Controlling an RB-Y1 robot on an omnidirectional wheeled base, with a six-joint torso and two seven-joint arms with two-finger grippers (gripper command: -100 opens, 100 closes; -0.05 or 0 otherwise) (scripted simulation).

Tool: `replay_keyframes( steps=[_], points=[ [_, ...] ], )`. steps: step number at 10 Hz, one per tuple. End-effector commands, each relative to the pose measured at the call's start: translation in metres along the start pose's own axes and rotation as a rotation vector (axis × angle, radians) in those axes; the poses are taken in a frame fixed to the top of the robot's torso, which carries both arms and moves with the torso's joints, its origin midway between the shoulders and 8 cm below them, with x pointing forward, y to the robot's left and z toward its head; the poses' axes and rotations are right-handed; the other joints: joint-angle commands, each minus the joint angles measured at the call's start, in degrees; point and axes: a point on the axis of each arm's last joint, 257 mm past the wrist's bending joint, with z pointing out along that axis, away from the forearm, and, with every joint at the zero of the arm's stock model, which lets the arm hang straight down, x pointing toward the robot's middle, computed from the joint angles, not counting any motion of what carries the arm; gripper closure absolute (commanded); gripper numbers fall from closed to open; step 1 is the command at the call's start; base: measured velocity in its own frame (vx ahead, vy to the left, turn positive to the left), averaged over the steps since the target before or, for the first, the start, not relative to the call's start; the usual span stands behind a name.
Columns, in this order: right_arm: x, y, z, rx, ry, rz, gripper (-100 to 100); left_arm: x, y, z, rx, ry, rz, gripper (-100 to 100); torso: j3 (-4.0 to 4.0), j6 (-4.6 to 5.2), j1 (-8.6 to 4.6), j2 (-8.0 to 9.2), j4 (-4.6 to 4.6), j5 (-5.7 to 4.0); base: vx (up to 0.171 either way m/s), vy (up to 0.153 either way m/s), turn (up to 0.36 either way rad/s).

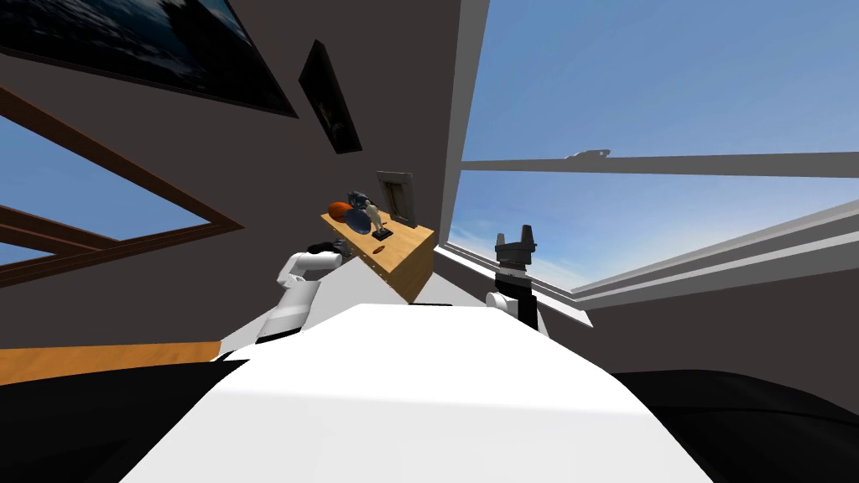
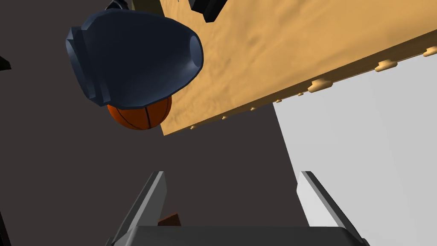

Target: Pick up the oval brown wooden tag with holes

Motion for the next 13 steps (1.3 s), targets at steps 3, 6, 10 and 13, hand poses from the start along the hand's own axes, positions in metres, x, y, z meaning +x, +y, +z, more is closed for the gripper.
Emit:
replay_keyframes(
  steps=[3, 6, 10, 13],
  points=[
    [0.000, 0.000, 0.000, 0.000, 0.000, 0.000, 0, -0.019, 0.011, 0.010, -0.111, -0.040, -0.060, -100, -0.01, 0.00, -0.09, -0.03, 0.00, -0.01, 0.033, -0.067, 0.025],
    [0.000, 0.000, 0.000, 0.000, 0.000, 0.000, 0, -0.029, 0.025, 0.012, -0.196, -0.067, -0.091, -100, -0.01, 0.00, 0.00, -0.01, 0.00, 0.00, 0.030, -0.051, 0.009],
    [0.000, 0.000, 0.000, 0.000, 0.000, 0.000, 0, -0.039, 0.044, 0.011, -0.299, -0.098, -0.121, -100, -0.02, 0.00, -0.01, -0.04, -0.01, 0.01, 0.030, -0.041, 0.005],
    [0.000, 0.000, 0.000, 0.000, 0.000, 0.000, 0, -0.046, 0.056, 0.011, -0.405, -0.117, -0.182, -100, -0.07, 0.00, -0.07, -0.12, -0.03, -0.01, 0.056, -0.058, -0.004]
  ],
)
